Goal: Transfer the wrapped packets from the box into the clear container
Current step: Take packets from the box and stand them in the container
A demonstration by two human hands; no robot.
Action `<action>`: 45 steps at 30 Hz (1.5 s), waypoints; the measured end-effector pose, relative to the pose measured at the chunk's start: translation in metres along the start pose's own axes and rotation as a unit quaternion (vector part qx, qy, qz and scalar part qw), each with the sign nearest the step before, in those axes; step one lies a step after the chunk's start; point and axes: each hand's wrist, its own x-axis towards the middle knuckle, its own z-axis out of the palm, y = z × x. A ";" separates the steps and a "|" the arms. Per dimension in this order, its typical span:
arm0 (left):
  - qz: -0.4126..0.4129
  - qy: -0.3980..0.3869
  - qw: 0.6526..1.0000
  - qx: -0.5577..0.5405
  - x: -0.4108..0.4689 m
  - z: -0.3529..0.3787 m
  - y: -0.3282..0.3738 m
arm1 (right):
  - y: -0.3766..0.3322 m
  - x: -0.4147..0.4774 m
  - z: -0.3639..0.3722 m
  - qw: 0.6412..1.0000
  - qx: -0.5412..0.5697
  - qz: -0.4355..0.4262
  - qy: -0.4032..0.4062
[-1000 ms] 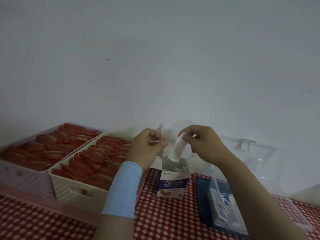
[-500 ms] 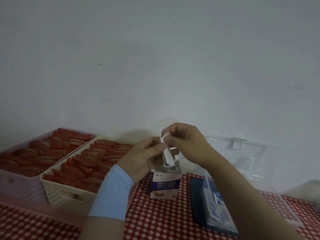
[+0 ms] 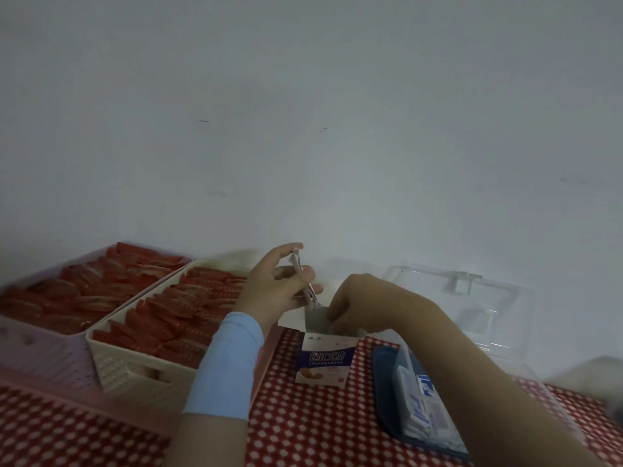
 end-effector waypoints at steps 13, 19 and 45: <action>0.018 0.027 0.999 0.018 0.009 -0.003 -0.010 | 0.000 0.007 0.013 0.997 -0.027 0.010 0.077; 0.029 0.070 0.997 0.025 0.012 -0.004 -0.011 | 0.010 -0.008 0.002 0.990 0.052 0.000 0.134; -0.072 -0.191 0.973 -0.104 -0.002 0.021 -0.009 | 0.005 -0.030 -0.009 0.859 0.367 -0.114 0.339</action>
